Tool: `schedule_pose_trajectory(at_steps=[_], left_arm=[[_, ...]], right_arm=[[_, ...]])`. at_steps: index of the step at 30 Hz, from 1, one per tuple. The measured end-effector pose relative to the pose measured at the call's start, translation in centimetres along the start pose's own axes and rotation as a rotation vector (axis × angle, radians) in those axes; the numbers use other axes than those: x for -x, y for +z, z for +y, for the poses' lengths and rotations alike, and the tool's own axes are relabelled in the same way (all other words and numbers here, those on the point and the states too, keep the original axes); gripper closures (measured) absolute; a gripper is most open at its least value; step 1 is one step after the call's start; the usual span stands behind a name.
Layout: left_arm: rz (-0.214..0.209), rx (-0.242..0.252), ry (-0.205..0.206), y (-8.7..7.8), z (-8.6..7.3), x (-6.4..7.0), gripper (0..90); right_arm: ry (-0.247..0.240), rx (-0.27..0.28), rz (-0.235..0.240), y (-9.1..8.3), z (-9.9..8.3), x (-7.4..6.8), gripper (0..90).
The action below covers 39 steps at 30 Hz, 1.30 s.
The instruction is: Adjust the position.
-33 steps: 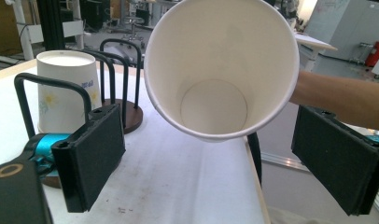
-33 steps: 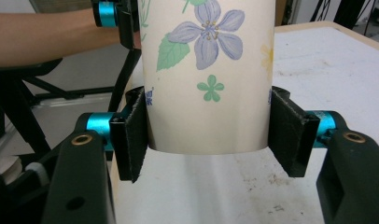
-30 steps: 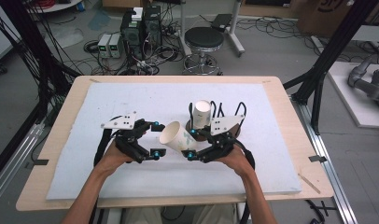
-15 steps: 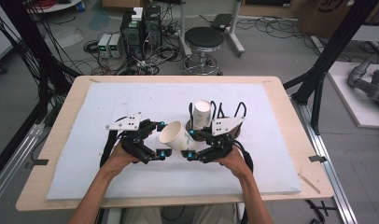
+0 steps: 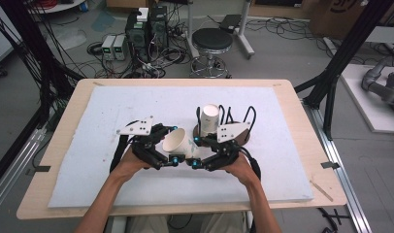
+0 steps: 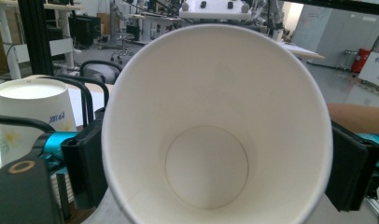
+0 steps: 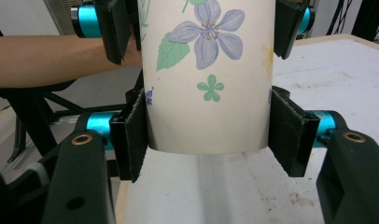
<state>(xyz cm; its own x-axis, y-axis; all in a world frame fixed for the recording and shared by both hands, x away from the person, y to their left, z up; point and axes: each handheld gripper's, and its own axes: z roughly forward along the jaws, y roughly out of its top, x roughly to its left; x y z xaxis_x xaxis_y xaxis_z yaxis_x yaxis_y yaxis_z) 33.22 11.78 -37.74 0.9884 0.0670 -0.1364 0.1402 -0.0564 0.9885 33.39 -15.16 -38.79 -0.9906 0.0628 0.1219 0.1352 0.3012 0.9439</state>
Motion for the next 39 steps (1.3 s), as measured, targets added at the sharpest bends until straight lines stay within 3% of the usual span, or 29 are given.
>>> schedule_pose_trajectory(at_steps=[11, 26, 27, 28, 29, 36, 38, 39], left_arm=[[-0.013, 0.001, 0.022, 0.02, 0.0, 0.07, 29.3], [-0.012, -0.001, 0.041, 0.03, 0.05, 0.25, 32.4], [-0.003, -0.005, 0.049, 0.01, 0.09, 0.36, 32.4], [-0.003, -0.005, 0.049, 0.01, 0.09, 0.36, 32.4], [0.0, -0.005, 0.046, -0.08, 0.12, 0.35, 32.4], [0.024, -0.018, 0.048, -0.36, 0.26, 0.5, 32.1], [0.04, -0.032, 0.052, -0.5, 0.37, 0.63, 31.8], [0.07, -0.052, 0.057, -0.67, 0.49, 0.73, 31.8]], right_arm=[[-0.014, 0.003, 0.013, -0.1, 0.09, -0.15, 37.6], [-0.016, -0.002, 0.02, -0.09, 0.08, -0.1, 36.0], [-0.022, 0.004, 0.003, -0.02, 0.09, -0.31, 25.0], [-0.022, 0.004, 0.003, -0.02, 0.09, -0.31, 25.0], [-0.021, 0.0, -0.015, 0.0, 0.09, -0.45, 19.5], [-0.013, -0.01, -0.051, -0.17, 0.11, -0.66, 16.9], [-0.023, -0.039, -0.092, -0.54, -0.07, -0.85, 17.0], [-0.021, -0.047, -0.122, -0.79, -0.2, -0.92, 17.0]])
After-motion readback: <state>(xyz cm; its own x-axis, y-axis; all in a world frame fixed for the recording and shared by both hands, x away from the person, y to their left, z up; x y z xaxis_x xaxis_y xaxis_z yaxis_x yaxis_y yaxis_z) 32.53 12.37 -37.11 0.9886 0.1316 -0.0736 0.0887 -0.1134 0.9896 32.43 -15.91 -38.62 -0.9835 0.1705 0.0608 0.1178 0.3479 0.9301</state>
